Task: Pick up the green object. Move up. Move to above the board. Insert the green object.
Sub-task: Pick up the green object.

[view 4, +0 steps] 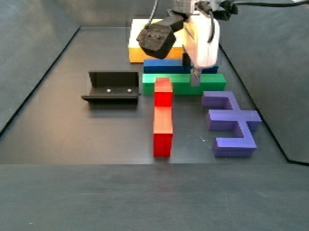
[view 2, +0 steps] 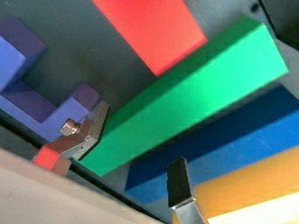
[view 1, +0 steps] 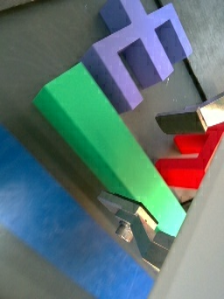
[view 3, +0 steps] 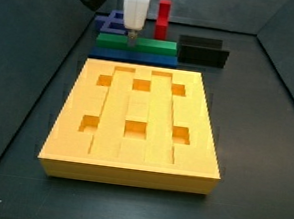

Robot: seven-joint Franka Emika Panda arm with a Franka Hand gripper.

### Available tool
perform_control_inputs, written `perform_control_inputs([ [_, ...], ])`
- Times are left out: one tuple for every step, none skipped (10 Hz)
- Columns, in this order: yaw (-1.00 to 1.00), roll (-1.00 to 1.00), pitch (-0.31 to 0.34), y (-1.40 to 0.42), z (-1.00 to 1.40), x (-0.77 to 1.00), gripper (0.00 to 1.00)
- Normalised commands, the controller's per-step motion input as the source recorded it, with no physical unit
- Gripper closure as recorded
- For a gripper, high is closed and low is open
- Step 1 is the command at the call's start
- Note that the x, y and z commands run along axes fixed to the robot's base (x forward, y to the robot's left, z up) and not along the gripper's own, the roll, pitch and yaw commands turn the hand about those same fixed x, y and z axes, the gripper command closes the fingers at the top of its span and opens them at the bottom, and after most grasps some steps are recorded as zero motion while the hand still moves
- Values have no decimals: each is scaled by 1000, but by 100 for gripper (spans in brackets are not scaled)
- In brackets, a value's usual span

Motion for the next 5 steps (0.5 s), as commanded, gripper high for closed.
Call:
perform_control_inputs([
  [-49, -1, 0, 311, -120, 0, 0],
  [0, -76, 0, 97, -134, 86, 0],
  [0, -61, 0, 0, -160, 269, 0],
  [0, -50, 0, 0, -171, 166, 0],
  [0, -29, 0, 0, -149, 29, 0],
])
